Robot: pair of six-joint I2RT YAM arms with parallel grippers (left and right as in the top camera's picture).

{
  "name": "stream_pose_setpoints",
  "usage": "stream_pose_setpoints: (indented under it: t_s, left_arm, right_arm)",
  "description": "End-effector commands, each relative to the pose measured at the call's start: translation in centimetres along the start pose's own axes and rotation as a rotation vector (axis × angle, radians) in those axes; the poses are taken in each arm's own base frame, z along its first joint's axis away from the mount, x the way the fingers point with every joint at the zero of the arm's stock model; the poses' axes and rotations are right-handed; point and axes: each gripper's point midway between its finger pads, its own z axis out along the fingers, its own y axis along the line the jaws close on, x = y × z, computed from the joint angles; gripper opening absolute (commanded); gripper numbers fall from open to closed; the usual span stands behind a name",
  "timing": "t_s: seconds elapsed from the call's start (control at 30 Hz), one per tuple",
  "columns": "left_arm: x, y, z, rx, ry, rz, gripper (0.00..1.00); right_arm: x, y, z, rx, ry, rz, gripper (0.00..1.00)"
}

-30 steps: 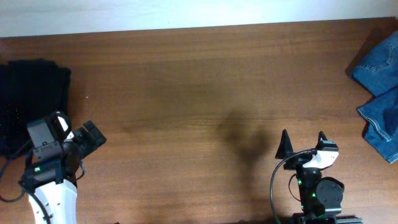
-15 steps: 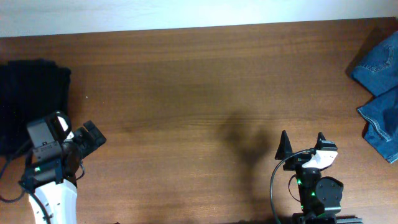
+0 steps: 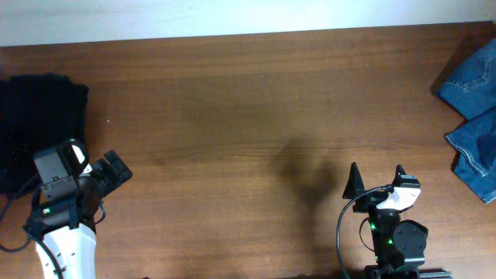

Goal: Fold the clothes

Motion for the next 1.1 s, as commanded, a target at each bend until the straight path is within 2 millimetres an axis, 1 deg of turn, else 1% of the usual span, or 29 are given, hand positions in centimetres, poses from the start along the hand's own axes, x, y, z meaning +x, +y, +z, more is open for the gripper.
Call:
stream_pose_setpoints:
  t_s: [0.0, 0.1, 0.2, 0.3, 0.33, 0.43, 0.5, 0.57, 0.63, 0.7, 0.87, 0.97, 1.07]
  left_arm:
    - [-0.5, -0.1, -0.2, -0.004, -0.013, 0.02, 1.0]
    - [-0.7, -0.2, -0.6, 0.0, -0.028, 0.021, 1.0]
    - [-1.1, -0.5, -2.3, 0.019, -0.089, 0.025, 1.0]
    - [-2.0, -1.0, -5.6, 0.057, -0.208, 0.032, 1.0]
    - [-2.3, -1.1, -6.9, 0.074, -0.257, 0.03, 1.0]
    - [-2.6, -1.4, -10.6, 0.131, -0.397, -0.054, 1.0]
    - [-2.8, -1.7, -12.5, 0.184, -0.495, -0.104, 1.0]
    - [-2.9, -2.2, -13.8, 0.234, -0.586, -0.097, 1.0]
    - [-2.7, -2.3, -14.1, 0.256, -0.67, -0.089, 1.0]
    - [-2.4, -2.4, -13.9, 0.275, -0.734, -0.085, 1.0]
    - [-1.3, -2.9, -12.0, 0.322, -0.865, -0.093, 1.0]
    - [-0.6, -3.1, -11.2, 0.352, -0.91, -0.1, 1.0]
    - [0.1, -2.8, -10.8, 0.364, -0.94, -0.11, 1.0]
  right_arm:
    - [0.3, 0.2, 0.0, -0.008, 0.005, 0.007, 0.99]
    - [0.3, 0.2, 0.0, -0.008, 0.005, 0.007, 0.99]
    - [0.3, 0.2, 0.0, -0.008, 0.005, 0.007, 0.99]
    - [0.3, 0.2, 0.0, -0.008, 0.005, 0.007, 0.99]
    - [0.3, 0.2, 0.0, -0.009, 0.005, 0.007, 0.99]
    - [0.3, 0.2, 0.0, -0.009, 0.005, 0.007, 0.98]
    - [0.3, 0.2, 0.0, -0.008, 0.005, 0.007, 0.99]
    - [0.3, 0.2, 0.0, -0.008, 0.005, 0.007, 0.99]
    - [0.3, 0.2, 0.0, -0.008, 0.005, 0.007, 0.99]
    - [0.3, 0.2, 0.0, -0.009, 0.005, 0.007, 0.99]
    - [0.3, 0.2, 0.0, -0.009, 0.005, 0.007, 0.99]
    - [0.3, 0.2, 0.0, -0.009, 0.005, 0.007, 0.99]
    - [0.3, 0.2, 0.0, -0.008, 0.005, 0.007, 0.98]
